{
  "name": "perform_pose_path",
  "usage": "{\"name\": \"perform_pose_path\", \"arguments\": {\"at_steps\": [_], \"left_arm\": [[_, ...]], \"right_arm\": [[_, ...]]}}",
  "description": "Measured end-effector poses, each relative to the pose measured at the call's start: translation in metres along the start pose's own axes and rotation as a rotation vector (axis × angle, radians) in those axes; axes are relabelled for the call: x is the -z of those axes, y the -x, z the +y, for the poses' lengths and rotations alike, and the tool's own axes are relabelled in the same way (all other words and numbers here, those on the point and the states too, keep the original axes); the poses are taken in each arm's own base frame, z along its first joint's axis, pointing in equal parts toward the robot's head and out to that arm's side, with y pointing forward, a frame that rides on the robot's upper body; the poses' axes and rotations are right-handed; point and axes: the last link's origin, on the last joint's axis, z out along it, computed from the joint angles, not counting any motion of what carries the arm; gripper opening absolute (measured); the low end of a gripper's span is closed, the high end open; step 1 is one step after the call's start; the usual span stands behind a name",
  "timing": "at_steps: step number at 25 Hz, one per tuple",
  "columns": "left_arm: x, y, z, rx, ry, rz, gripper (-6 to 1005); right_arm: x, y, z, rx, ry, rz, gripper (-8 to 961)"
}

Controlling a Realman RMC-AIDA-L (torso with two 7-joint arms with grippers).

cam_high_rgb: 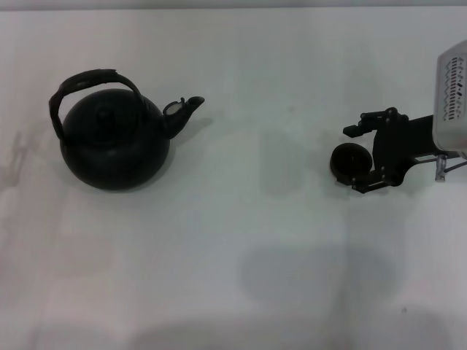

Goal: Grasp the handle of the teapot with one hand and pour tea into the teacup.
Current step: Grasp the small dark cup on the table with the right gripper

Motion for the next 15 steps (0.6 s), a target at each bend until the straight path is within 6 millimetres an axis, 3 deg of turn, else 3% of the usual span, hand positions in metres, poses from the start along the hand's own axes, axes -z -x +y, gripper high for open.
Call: {"name": "perform_pose_path", "arguments": {"at_steps": [15], "left_arm": [[-0.0020,-0.0008,-0.0016,-0.008,-0.001,0.000,700]], "right_arm": [[-0.0087,-0.0017,-0.0020,0.006,0.006,0.036,852]]}}
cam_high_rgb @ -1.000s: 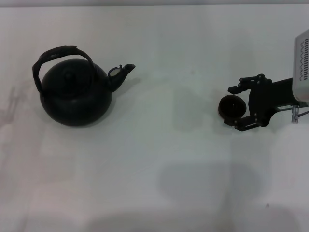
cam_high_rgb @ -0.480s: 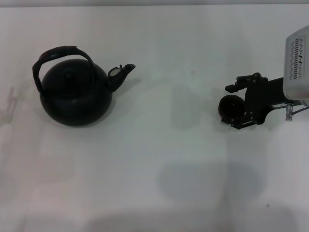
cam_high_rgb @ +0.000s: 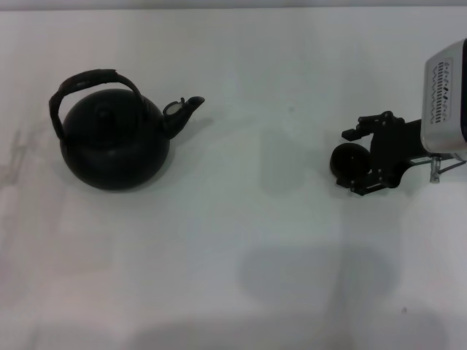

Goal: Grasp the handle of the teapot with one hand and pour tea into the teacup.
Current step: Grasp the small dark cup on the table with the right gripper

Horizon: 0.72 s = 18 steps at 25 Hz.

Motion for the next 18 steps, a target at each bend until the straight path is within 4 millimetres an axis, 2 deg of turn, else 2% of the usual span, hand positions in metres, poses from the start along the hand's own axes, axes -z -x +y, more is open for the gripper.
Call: {"name": "perform_pose_path", "arguments": {"at_steps": [18], "left_arm": [[-0.0018,-0.0008,-0.0004,0.001,-0.004,0.004,700]], "right_arm": [[-0.0005,-0.0036,0.0016,0.000,0.002,0.015,839]]}}
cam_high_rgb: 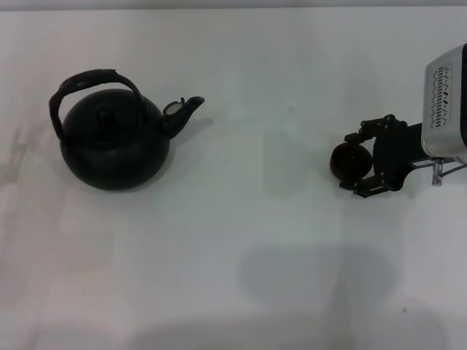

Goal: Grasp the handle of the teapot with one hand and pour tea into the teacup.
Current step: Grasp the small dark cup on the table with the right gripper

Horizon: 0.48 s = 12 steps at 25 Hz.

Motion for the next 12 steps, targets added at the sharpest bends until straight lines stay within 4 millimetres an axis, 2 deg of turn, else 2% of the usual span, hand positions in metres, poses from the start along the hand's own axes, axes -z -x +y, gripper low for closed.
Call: {"name": "perform_pose_path", "arguments": {"at_steps": [12], "left_arm": [[-0.0016,-0.0009,-0.0018,-0.005,-0.004,0.002,700]], "right_arm": [[-0.0017,0.0051,-0.0002,-0.004,0.004,-0.012,731]]}}
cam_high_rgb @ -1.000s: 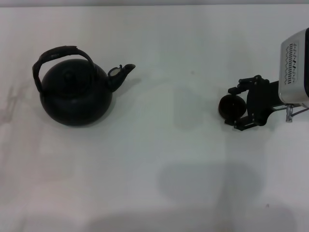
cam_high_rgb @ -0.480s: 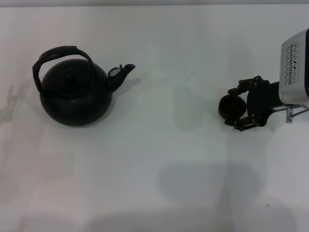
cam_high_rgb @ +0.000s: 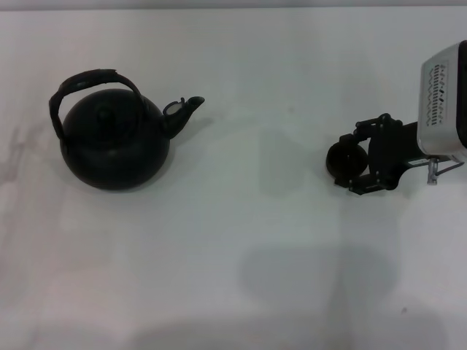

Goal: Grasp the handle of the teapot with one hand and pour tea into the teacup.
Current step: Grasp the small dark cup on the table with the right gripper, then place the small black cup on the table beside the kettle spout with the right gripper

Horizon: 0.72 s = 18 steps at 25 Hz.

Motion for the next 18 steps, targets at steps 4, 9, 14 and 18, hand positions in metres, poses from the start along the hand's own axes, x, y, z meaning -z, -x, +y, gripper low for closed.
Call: {"name": "perform_pose_path", "arguments": {"at_steps": [4,9,14,18], "left_arm": [[0.001,0.000,-0.001,-0.001,-0.002,-0.002,700],[0.001,0.000,0.000,-0.001,-0.001,-0.001,699],[-0.001,0.000,0.001,-0.002,0.008,0.000,699],[-0.002,0.000,0.003,0.003,0.013,-0.001,699]], "right_arm": [[0.004,0.011,-0.001,-0.012,0.010,-0.028,735],[0.004,0.035,0.002,0.003,0.043,-0.089,740],[-0.009,0.061,0.005,0.049,0.077,-0.087,745],[-0.021,0.071,0.006,0.083,0.089,-0.063,749]]}}
